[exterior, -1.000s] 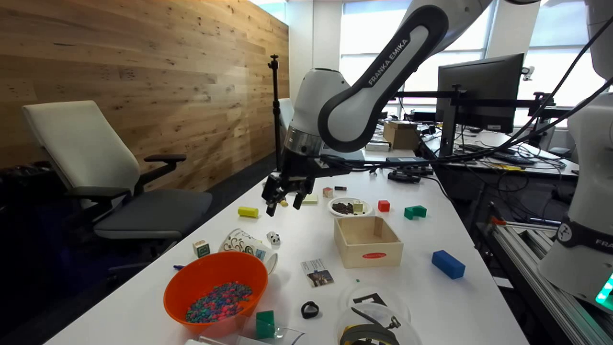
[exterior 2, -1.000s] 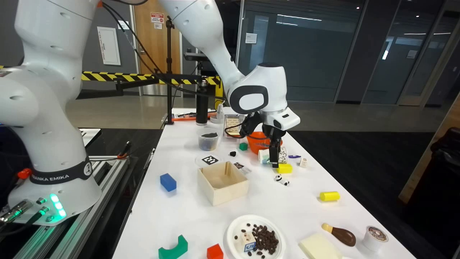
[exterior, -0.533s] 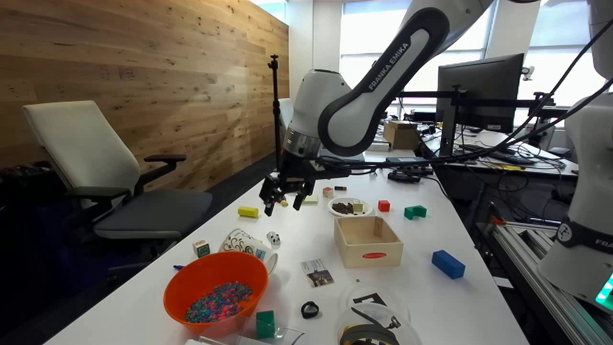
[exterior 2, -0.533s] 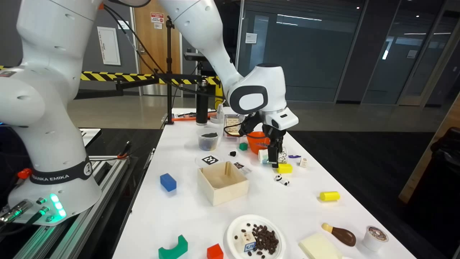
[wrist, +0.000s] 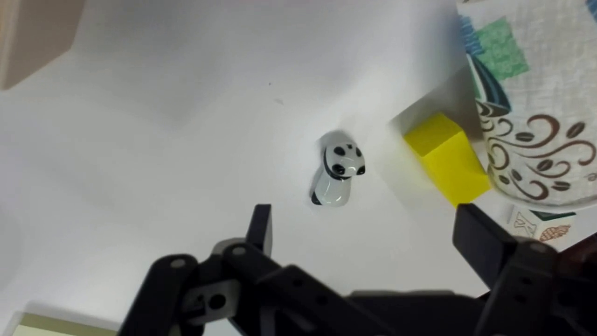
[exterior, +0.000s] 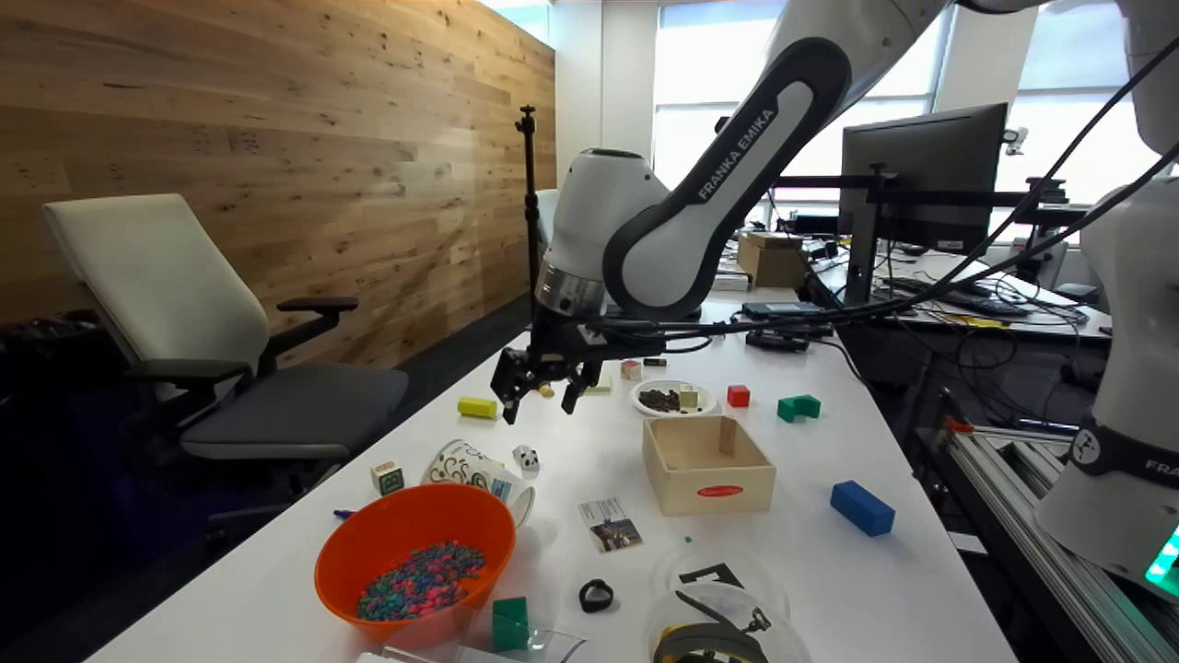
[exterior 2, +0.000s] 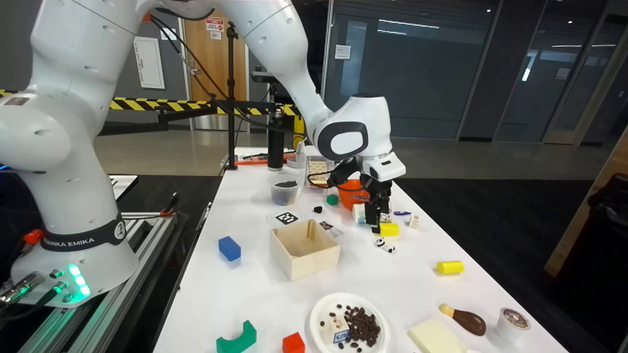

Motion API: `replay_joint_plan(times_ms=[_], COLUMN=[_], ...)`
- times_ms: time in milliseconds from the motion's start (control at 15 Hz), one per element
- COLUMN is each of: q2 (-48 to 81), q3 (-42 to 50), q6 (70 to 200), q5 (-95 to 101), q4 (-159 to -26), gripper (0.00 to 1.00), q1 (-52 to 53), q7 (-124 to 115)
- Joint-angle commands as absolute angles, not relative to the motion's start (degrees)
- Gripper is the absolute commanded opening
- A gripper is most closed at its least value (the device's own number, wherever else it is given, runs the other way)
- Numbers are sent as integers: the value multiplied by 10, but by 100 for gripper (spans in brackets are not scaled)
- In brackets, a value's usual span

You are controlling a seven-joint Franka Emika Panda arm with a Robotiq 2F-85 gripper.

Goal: Put the brown object and panda in the white container on the left then close the container.

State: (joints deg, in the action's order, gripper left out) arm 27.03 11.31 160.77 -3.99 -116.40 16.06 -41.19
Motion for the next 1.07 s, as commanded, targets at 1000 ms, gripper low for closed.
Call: replay_joint_plan(times_ms=[1000], q2=[362], q3=[117], q6=[1539], q5=[-31], q4=[-1052], gripper=[71], q1=[148], q7=[-443])
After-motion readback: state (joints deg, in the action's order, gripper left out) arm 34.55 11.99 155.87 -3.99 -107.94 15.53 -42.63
